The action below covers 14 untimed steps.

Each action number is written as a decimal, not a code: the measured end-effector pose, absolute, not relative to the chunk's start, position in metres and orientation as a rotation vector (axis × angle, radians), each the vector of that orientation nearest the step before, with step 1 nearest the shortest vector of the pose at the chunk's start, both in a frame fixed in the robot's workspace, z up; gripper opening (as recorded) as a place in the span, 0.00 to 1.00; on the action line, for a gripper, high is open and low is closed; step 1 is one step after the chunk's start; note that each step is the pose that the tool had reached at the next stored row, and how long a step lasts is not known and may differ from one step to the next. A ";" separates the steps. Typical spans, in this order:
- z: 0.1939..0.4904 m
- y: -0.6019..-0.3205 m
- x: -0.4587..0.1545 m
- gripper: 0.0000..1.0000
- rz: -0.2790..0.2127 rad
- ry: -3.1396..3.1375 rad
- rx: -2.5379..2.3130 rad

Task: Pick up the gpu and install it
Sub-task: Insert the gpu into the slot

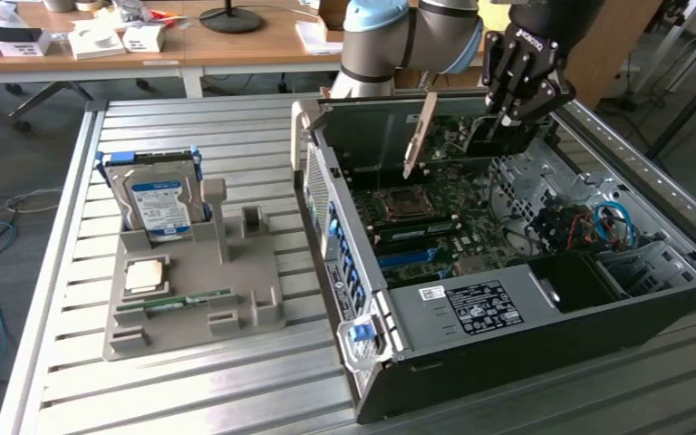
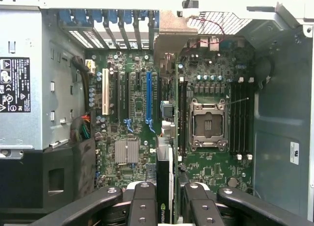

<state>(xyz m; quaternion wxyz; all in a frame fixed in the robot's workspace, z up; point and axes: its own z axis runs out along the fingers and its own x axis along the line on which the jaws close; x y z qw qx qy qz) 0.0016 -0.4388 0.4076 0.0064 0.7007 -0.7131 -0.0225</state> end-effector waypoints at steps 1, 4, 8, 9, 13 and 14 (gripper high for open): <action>0.408 -0.439 0.002 0.26 -0.070 -2.231 2.192; 0.406 -0.439 0.002 0.26 -0.071 -2.231 2.193; 0.401 -0.439 0.002 0.26 -0.071 -2.231 2.193; 0.400 -0.439 0.002 0.26 -0.071 -2.231 2.193; 0.397 -0.439 0.002 0.26 -0.071 -2.231 2.193; 0.396 -0.439 0.002 0.26 -0.071 -2.231 2.193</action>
